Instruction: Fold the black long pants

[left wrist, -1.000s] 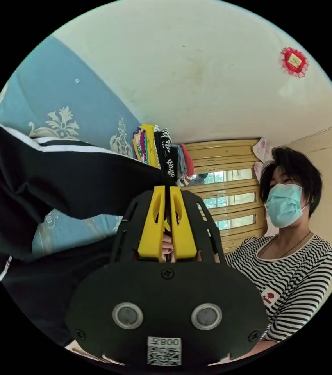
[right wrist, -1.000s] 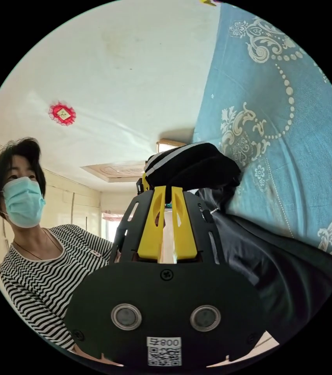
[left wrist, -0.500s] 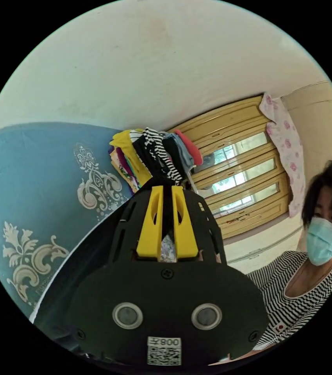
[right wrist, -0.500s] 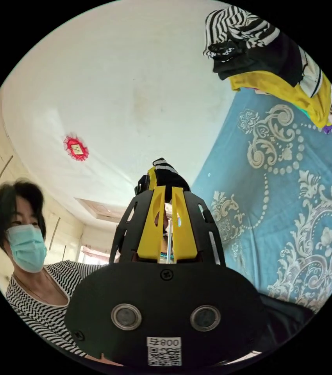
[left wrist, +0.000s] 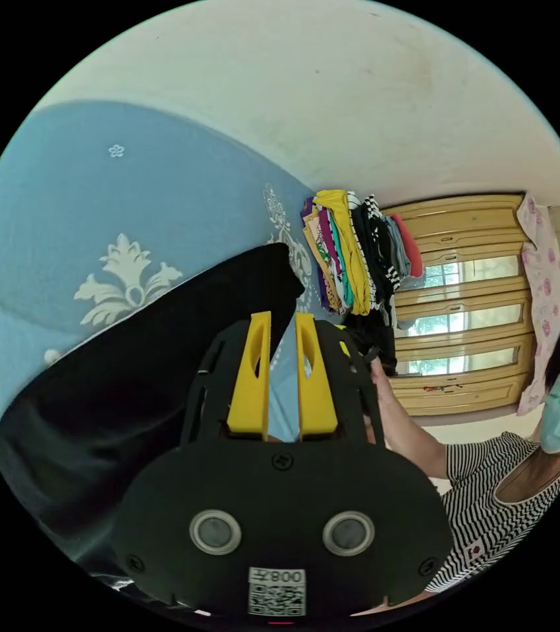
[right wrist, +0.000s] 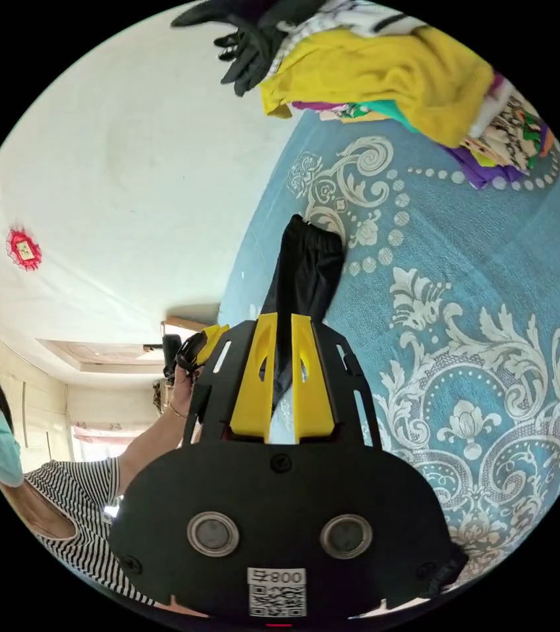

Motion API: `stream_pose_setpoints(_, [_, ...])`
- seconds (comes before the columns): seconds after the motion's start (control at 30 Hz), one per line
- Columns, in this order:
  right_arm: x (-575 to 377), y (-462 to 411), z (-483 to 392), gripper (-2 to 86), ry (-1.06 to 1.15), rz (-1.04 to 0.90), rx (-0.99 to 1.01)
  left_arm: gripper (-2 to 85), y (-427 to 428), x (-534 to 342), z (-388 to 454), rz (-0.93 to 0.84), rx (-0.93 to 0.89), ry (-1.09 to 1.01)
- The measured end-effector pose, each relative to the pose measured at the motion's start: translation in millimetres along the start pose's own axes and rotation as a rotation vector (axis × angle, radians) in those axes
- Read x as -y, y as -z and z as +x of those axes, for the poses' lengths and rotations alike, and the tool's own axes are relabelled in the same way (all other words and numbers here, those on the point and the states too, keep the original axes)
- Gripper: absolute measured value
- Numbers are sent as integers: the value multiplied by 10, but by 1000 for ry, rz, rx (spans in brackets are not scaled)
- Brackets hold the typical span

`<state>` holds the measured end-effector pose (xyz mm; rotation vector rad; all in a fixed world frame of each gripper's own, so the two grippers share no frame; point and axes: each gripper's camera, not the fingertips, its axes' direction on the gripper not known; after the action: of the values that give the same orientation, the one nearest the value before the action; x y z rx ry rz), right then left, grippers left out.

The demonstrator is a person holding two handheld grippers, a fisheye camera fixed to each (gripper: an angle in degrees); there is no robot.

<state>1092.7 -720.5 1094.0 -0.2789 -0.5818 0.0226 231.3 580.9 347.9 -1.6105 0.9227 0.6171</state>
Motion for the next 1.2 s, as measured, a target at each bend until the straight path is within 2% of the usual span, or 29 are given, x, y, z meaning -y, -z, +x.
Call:
stream_pose_setpoints(0.27, [734,-936,-676,7,257,-174,-429,41,280,-930,-627,-71,288,129])
stream_pose_setpoints(0.33, [870,-1203,-668,4,263,-257,-622,30,289,-1084,-765,-79,310,161])
stream_pose_setpoints(0.6, [904,-1220,-744,1,248,-196,-604,5,449,-1508,-962,1,267,179])
stream_pose_setpoints(0.7, [899,-1366,-1047,0,360,-179,-629,3,551,-1664,-914,54,251,135])
stream_pose_setpoints(0.77, [911,-1526,-1163,0,409,-192,-661,3,469,-1807,-1007,-3,267,151])
stream_pose_setpoints(0.83, [990,-1788,-1095,0,383,-292,-767,2,375,-1926,-1106,-58,293,162])
stream_pose_setpoints(0.87, [1000,-1794,-1100,0,395,-281,-752,2,415,-2009,-1147,-16,268,190])
stream_pose_setpoints(0.97, [1076,-1765,-1118,0,315,-247,-734,2,503,-2121,-1152,-34,270,191])
stream_pose_setpoints(1.1, [949,-1934,-1457,0,434,-202,-781,2,655,-2269,-1103,-12,294,139])
stream_pose_setpoints(1.2, [929,-2227,-1680,0,524,-213,-810,1,617,-2410,-1227,-97,306,159])
